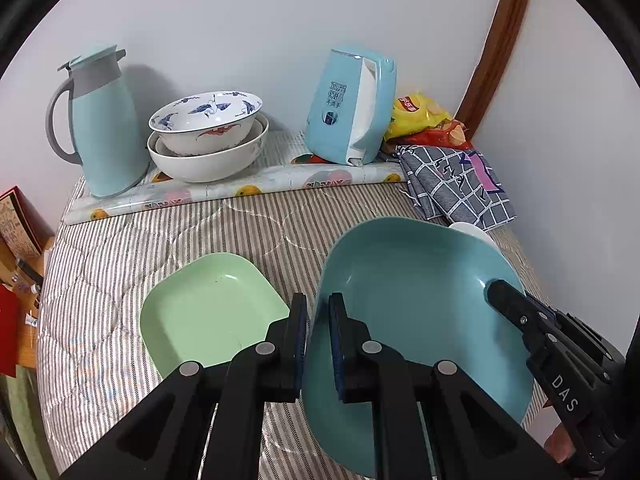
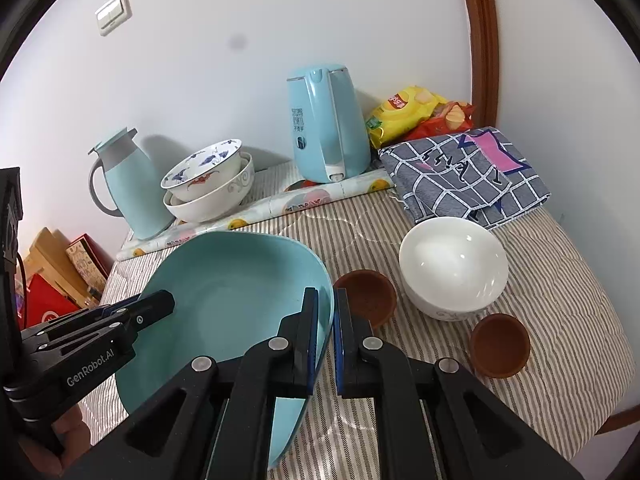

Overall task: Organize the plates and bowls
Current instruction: 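Lift the blue plate with both grippers and carry it over the green plate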

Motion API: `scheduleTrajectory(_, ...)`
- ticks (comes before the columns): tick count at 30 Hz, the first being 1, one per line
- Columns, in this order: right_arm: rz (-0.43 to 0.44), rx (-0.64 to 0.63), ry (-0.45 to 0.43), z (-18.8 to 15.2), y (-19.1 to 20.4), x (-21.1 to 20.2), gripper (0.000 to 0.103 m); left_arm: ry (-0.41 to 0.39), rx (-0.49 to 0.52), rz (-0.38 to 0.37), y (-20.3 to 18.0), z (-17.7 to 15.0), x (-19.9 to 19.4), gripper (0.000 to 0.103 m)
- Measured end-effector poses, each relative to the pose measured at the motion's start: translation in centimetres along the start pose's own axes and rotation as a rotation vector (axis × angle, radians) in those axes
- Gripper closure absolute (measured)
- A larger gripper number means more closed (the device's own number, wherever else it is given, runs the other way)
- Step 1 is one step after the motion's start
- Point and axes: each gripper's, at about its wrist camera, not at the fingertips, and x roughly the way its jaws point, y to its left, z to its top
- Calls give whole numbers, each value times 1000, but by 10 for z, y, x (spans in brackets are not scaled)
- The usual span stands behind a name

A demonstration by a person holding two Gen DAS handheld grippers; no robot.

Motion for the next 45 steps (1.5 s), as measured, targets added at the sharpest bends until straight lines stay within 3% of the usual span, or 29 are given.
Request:
scheduleTrajectory(25, 13, -10, 15, -10, 15, 9, 96, 12, -12, 29, 15, -6, 1, 92)
scheduleTrajectory(45, 60, -50, 69, -26, 65, 43, 96, 43, -92, 72, 80, -19, 11, 91)
